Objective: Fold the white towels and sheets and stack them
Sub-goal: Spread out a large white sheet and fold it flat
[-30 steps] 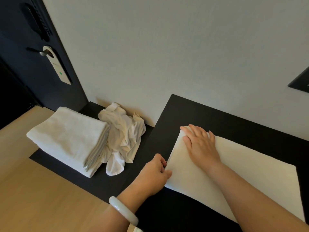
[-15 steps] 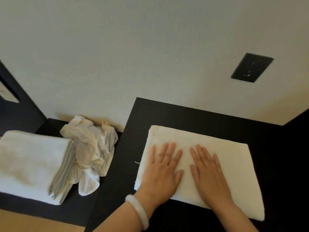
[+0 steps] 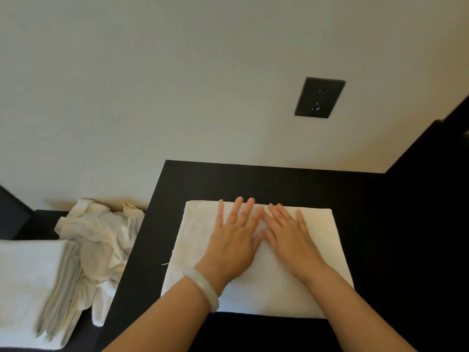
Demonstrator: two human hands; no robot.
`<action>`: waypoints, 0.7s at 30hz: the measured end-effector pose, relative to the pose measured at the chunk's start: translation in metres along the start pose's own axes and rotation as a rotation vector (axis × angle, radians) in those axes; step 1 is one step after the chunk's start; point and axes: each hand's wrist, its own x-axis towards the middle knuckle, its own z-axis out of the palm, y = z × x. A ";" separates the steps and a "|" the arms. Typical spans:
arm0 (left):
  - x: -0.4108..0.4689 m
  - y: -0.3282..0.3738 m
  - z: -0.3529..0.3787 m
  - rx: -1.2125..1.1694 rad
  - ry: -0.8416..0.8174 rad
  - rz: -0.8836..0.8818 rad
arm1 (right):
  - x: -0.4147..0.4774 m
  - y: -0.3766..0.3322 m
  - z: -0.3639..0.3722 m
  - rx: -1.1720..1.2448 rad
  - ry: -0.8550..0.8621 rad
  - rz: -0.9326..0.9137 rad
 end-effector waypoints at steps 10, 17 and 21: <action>-0.050 -0.072 0.009 -0.396 -0.043 -0.539 | -0.026 0.093 0.004 0.555 0.106 0.614; -0.073 -0.065 -0.015 -0.780 -0.056 -0.926 | -0.054 0.096 -0.006 0.965 -0.117 0.987; -0.075 -0.059 -0.022 -0.860 -0.102 -1.012 | -0.053 0.100 -0.016 1.192 -0.169 1.000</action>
